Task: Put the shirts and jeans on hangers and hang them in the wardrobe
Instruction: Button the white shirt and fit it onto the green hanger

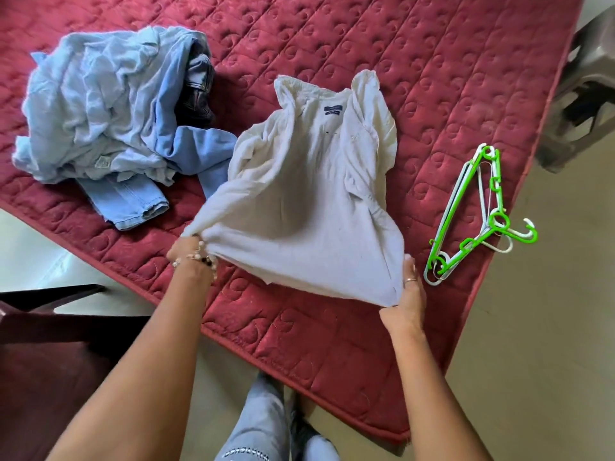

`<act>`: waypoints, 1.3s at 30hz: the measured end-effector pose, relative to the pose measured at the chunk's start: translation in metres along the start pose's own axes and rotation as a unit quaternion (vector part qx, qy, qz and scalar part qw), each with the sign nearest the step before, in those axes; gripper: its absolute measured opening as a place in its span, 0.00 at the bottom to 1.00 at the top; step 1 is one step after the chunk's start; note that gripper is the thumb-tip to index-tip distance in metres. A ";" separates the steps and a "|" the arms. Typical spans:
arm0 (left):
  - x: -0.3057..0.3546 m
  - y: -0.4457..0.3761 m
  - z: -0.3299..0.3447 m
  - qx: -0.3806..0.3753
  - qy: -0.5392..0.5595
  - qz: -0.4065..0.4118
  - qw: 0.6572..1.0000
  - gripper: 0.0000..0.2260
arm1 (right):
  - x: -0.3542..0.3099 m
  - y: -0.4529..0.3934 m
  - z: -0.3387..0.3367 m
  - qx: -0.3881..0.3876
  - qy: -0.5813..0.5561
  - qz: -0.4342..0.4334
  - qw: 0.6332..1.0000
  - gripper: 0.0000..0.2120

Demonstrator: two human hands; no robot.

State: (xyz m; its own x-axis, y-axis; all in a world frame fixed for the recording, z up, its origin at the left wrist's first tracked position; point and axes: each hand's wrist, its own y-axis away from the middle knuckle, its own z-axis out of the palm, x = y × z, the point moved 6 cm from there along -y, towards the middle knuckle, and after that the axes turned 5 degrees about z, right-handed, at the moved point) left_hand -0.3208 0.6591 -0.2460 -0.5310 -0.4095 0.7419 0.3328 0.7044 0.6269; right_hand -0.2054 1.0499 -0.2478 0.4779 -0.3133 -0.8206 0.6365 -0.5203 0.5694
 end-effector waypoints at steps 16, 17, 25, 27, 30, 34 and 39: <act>-0.119 -0.003 -0.099 -0.223 -0.731 0.211 0.609 0.07 | 0.115 0.021 -0.034 -0.163 0.740 0.129 0.639 0.17; -0.122 -0.005 -0.099 -0.197 -0.767 0.195 0.579 0.09 | 0.127 0.026 -0.041 -0.173 0.752 0.167 0.613 0.20; -0.114 0.051 -0.015 -0.182 -0.712 0.476 0.484 0.06 | 0.082 0.016 -0.017 0.078 0.525 -0.015 0.848 0.01; -0.141 0.068 0.009 -0.349 -0.662 0.493 0.445 0.07 | 0.076 0.001 -0.010 0.107 0.405 0.031 0.908 0.03; -0.176 0.081 0.018 -0.387 -0.693 0.484 0.368 0.10 | 0.088 -0.020 -0.001 0.090 0.331 0.131 0.930 0.12; -0.191 0.070 0.009 -0.277 -0.717 0.488 0.414 0.20 | 0.119 -0.030 -0.002 0.064 0.165 0.230 0.957 0.10; -0.180 0.065 0.007 -0.324 -0.620 0.520 0.491 0.09 | 0.097 -0.010 -0.018 0.112 0.060 0.146 0.981 0.09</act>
State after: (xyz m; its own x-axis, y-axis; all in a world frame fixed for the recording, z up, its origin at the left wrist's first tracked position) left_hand -0.2095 0.7829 -0.3403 0.2557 0.9256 0.2789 0.8903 -0.3379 0.3052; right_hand -0.1543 1.0388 -0.3318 0.6964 -0.3870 -0.6043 0.3186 -0.5879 0.7436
